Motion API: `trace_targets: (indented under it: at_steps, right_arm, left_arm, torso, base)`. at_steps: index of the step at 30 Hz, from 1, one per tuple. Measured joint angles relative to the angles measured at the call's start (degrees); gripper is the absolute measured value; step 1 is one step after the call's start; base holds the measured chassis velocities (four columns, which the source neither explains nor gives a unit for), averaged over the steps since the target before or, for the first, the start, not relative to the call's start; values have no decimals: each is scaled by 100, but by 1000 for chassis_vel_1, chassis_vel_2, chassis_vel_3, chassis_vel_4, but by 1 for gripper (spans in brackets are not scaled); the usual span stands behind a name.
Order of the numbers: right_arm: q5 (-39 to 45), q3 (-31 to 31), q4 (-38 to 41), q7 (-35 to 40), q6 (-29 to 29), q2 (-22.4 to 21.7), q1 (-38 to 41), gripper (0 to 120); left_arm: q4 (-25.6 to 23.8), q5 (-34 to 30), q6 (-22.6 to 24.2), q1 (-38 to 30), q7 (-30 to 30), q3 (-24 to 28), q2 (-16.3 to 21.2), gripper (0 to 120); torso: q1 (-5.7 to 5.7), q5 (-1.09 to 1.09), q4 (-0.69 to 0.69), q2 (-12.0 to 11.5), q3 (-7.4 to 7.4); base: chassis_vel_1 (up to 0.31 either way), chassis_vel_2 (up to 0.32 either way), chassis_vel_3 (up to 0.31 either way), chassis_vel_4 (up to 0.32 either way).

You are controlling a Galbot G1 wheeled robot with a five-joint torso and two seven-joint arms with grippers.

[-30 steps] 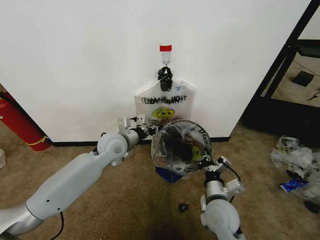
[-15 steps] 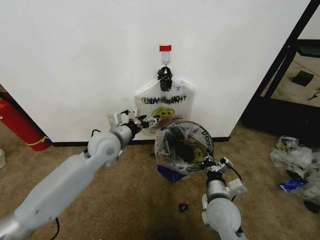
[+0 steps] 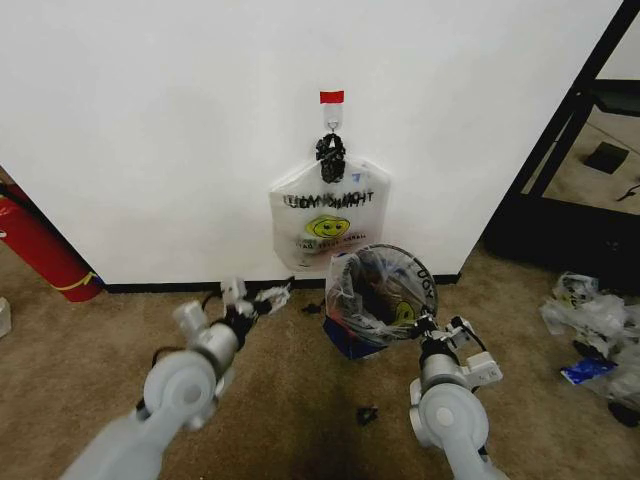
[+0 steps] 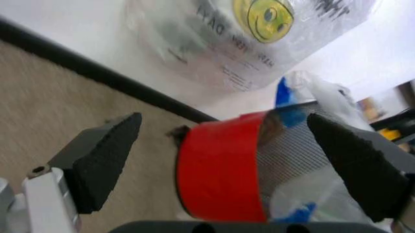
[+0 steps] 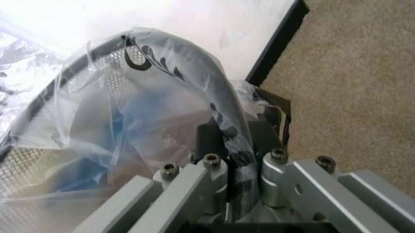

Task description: Pick up the garbage bag from the wall and place it over the trash bin.

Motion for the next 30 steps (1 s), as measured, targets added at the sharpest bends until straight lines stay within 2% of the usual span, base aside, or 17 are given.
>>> trace_targets:
  at_steps: [5, 8, 14, 18, 30]
  right_arm:
    - [12, 5, 24, 13, -25, -1, -14, 1]
    - [33, -13, 87, 13, -41, 9, -34, 1]
    - [45, -15, 139, -11, -65, 9, -97, 1]
    - [47, -1, 141, -28, -79, -11, -129, 1]
    - [43, 20, 101, -78, -108, 52, -81, 1]
  left_arm:
    - [52, 25, -109, 230, 486, 63, -33, 100]
    - [242, 511, -271, 222, 852, 509, -141, 100]
    - [452, 1157, -501, 90, 1029, 947, -284, 98]
    - [532, 1383, -653, 57, 1071, 1036, -311, 93]
    - [543, 1439, -727, 61, 1105, 1176, -443, 49]
  torso:
    - [0, 1, 1, 0, 0]
    - [0, 0, 0, 0, 1]
    - [0, 0, 0, 0, 1]
    - [0, -1, 0, 0, 1]
    - [1, 0, 1, 0, 1]
  base:
    - [0, 0, 0, 0]
    - [0, 0, 0, 0]
    - [0, 0, 0, 0]
    - [0, 0, 0, 0]
    - [0, 0, 0, 0]
